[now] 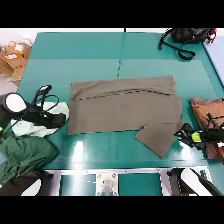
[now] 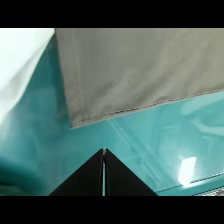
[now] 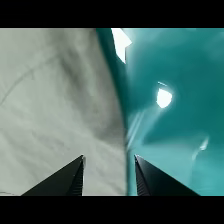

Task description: Fold the shirts.

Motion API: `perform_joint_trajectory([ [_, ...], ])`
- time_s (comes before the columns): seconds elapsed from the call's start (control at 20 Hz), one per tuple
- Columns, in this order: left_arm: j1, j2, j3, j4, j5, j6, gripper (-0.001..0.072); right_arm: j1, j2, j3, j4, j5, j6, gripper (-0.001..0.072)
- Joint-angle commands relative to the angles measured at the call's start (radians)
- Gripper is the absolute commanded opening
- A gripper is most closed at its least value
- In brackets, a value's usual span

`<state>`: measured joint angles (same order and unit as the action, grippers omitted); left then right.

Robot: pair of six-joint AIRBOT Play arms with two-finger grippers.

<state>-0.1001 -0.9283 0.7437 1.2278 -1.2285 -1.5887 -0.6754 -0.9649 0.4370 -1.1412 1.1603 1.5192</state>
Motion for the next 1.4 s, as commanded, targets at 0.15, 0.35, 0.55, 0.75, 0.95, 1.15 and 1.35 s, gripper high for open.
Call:
perform_joint_trajectory([
  [0.15,-0.001,0.021,-0.159,-0.161,0.166,-0.009,0.0541,0.151,-0.044,-0.08,0.14,-0.14,-0.009,0.0365],
  [0.35,-0.001,0.021,-0.252,-0.282,0.233,-0.009,0.0539,0.162,-0.042,-0.035,0.143,-0.128,-0.038,0.026],
  [0.55,-0.056,0.021,-0.381,-0.428,0.386,-0.008,0.0539,0.162,-0.042,-0.02,0.132,-0.12,-0.035,0.0264],
  [0.75,-0.229,0.01,-0.439,-0.464,0.686,-0.095,0.0539,0.162,-0.042,-0.02,0.132,-0.12,-0.035,0.0264],
  [0.95,-0.279,-0.072,-0.438,-0.472,0.839,-0.14,0.0538,0.162,-0.042,-0.021,0.132,-0.108,-0.035,0.0301],
  [1.15,-0.278,-0.092,-0.422,-0.5,0.848,-0.093,0.0031,0.162,-0.042,-0.02,0.132,-0.093,-0.035,0.0333],
  [1.35,-0.276,-0.092,-0.392,-0.467,0.801,-0.078,0.003,0.162,-0.042,-0.014,0.092,-0.028,-0.035,0.0142],
])
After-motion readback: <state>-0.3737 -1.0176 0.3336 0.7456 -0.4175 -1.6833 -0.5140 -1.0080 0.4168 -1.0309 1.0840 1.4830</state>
